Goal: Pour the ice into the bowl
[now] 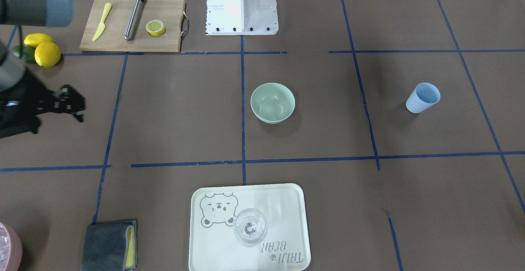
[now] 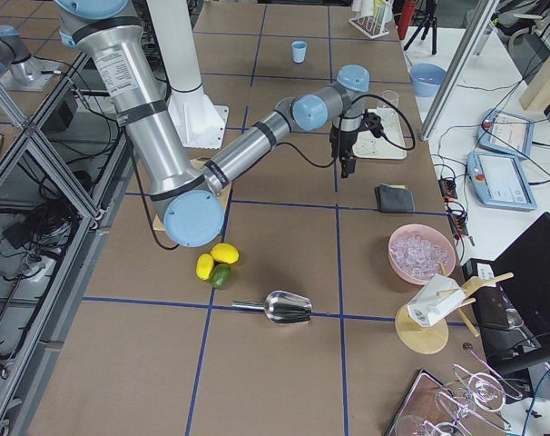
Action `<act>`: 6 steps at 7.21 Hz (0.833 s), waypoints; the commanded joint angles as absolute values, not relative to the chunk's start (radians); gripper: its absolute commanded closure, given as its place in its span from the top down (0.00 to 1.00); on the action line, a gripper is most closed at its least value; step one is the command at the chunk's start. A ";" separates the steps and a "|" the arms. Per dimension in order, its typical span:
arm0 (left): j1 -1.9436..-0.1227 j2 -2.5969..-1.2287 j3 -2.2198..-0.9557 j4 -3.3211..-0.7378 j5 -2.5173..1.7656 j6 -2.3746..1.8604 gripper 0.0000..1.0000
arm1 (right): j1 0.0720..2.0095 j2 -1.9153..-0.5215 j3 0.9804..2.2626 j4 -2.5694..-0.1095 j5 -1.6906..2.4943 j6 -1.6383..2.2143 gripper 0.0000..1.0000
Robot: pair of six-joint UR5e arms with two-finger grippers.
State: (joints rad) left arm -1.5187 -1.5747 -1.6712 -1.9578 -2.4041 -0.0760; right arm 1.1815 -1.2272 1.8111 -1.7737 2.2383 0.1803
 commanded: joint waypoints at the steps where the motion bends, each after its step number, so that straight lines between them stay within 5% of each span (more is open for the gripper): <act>1: -1.519 -1.605 -1.663 -2.139 -2.405 -0.080 1.00 | 1.461 -1.359 1.671 -1.773 2.353 -0.345 1.00; 6: -1.398 -1.468 -1.670 -2.810 -2.282 -0.522 1.00 | 1.626 -1.596 1.687 -1.767 2.355 -0.404 1.00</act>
State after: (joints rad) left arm -1.4724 -1.5239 -1.6667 -2.6092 -2.3496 -0.3733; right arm 1.6082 -1.5313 1.6586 -1.7686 2.3541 -0.4196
